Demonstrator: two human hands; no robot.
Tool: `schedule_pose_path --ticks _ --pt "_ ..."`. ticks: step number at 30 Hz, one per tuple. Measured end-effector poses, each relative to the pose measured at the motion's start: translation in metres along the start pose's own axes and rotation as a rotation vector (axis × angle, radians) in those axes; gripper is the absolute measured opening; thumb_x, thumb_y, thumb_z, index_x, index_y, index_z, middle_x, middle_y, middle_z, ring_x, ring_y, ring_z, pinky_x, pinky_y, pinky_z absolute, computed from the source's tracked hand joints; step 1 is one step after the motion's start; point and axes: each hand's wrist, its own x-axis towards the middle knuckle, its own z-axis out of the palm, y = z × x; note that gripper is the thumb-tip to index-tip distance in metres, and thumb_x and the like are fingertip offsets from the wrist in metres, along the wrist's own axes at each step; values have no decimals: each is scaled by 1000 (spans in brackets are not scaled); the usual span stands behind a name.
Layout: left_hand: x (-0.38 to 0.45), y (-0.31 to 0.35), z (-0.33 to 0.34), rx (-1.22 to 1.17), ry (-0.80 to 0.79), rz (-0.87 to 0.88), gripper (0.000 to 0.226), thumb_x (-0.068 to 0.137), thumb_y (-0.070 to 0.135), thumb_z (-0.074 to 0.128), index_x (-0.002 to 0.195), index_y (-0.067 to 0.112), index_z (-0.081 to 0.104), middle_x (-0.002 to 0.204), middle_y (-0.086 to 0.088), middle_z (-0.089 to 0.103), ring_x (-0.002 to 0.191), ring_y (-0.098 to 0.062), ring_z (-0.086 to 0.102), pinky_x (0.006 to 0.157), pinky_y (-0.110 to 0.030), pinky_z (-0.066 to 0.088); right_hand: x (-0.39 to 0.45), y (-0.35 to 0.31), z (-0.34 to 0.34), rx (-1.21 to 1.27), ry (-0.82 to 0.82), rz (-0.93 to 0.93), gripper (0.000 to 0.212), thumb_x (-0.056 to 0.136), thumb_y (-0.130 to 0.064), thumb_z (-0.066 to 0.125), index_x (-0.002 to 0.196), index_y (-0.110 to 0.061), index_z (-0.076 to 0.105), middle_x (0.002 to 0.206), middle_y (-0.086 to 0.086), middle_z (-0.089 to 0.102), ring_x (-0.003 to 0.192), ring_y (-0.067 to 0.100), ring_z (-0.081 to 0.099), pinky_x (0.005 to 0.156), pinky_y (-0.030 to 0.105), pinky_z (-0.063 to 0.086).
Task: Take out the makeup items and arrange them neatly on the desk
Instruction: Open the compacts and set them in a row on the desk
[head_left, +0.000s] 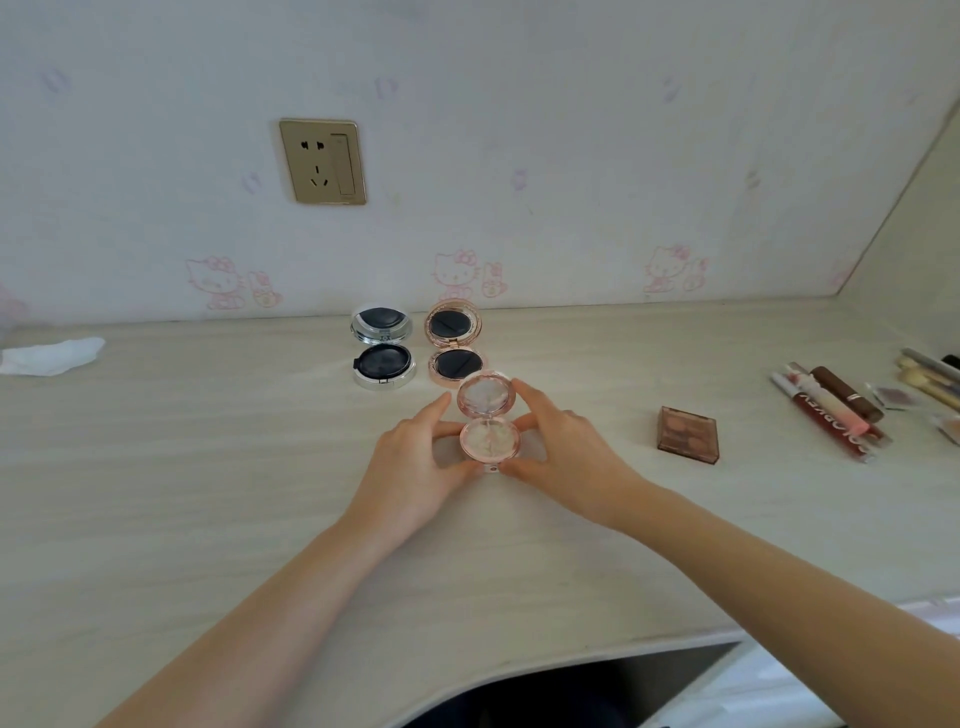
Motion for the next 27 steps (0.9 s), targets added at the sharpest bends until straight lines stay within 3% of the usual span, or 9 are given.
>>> schedule_pose_path --ticks 2,5,8,13,16,20,27 --pt "1 1 1 -23 5 16 72 67 33 84 132 26 53 108 20 69 107 3 49 77 7 28 0 3 1 32 22 16 81 79 -34 74 145 -30 26 111 -5 68 100 14 54 70 -1 31" --pt "4 2 5 -34 14 29 71 67 30 84 131 30 55 106 22 68 106 3 51 76 8 28 -1 7 1 51 33 34 79 79 -32 75 143 -31 28 113 -6 67 103 15 55 68 12 31" --pt "7 7 9 -44 19 51 67 65 28 85 125 34 57 103 34 62 105 5 51 75 7 30 -1 13 -2 64 49 35 78 79 -29 76 143 -29 30 112 -3 68 102 17 58 68 10 31" --pt "24 19 20 -2 18 71 69 68 30 83 131 33 54 106 14 71 106 2 53 76 6 29 3 24 -18 53 95 53 81 79 -29 77 144 -30 30 113 -4 66 105 16 57 68 7 31" --pt "42 30 28 71 -9 114 63 71 32 81 128 30 55 109 11 71 110 1 51 74 -6 34 13 33 -31 24 114 70 80 78 -30 76 143 -31 30 115 -3 66 109 19 57 73 16 31" --pt "69 39 40 222 -83 123 50 78 36 73 123 25 54 110 5 70 106 -17 57 82 -36 47 29 47 -44 38 105 125 81 79 -31 76 144 -31 29 117 -1 65 110 21 57 77 24 36" --pt "102 36 58 327 -147 88 46 84 37 62 124 18 50 112 -6 67 107 -27 58 84 -42 48 57 67 -48 63 72 166 79 79 -29 74 144 -30 29 111 0 68 102 20 61 76 25 42"
